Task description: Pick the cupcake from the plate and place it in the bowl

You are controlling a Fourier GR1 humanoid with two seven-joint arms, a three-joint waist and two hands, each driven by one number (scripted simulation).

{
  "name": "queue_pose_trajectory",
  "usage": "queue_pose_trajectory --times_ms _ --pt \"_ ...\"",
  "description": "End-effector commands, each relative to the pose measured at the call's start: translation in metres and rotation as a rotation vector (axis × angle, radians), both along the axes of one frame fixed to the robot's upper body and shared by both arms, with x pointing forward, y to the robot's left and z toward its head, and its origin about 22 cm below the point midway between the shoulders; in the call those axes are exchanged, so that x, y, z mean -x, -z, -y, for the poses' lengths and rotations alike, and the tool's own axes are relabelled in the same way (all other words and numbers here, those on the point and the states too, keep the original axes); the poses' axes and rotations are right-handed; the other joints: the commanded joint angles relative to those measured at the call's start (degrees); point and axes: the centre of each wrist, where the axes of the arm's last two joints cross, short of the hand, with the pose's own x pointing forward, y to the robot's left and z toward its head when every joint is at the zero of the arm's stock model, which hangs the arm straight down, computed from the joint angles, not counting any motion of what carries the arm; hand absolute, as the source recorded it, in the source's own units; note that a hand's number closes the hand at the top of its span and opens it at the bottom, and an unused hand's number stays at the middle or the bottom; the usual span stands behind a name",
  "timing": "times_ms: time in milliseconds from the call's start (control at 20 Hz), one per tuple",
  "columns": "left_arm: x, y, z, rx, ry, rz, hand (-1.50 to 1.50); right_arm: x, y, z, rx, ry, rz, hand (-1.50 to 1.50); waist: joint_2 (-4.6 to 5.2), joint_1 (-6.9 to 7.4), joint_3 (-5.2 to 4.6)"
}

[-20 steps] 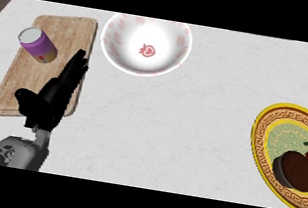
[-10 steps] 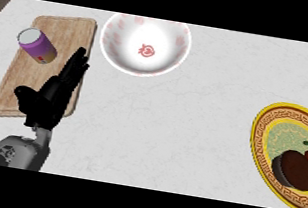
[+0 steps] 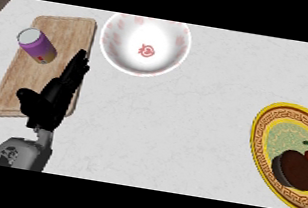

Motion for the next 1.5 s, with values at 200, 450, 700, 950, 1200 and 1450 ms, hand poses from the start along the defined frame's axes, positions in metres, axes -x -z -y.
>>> queue_pose_trajectory --times_ms 200,450,700,950,1200,1450 --pt "0.013 -0.001 0.0 -0.008 -0.006 0.01 0.0 -0.013 0.022 -0.012 -0.056 -0.001 -0.055 -1.5 0.01 0.2 0.02" --pt "0.005 -0.002 -0.006 0.0 -0.001 0.007 0.0 0.004 0.041 -0.008 -0.05 0.016 -0.082 -1.5 0.01 0.04 0.02" --pt "0.001 0.004 0.003 0.002 -0.007 0.011 0.0 -0.016 0.062 -0.022 -0.058 0.013 -0.067 -1.5 0.03 0.12 0.02" --pt "0.003 0.0 0.012 -0.004 0.012 0.008 0.0 -0.028 0.054 -0.036 0.121 0.079 -0.036 -1.5 0.0 0.31 0.01" --pt "0.001 0.0 0.004 0.015 -0.001 -0.005 0.0 -0.012 0.093 -0.024 0.201 0.027 -0.063 -1.5 0.04 0.22 0.04" --pt "0.012 0.017 -0.009 0.003 0.011 -0.019 0.0 -0.036 0.1 -0.044 0.141 -0.008 -0.065 -1.5 0.06 0.36 0.02"
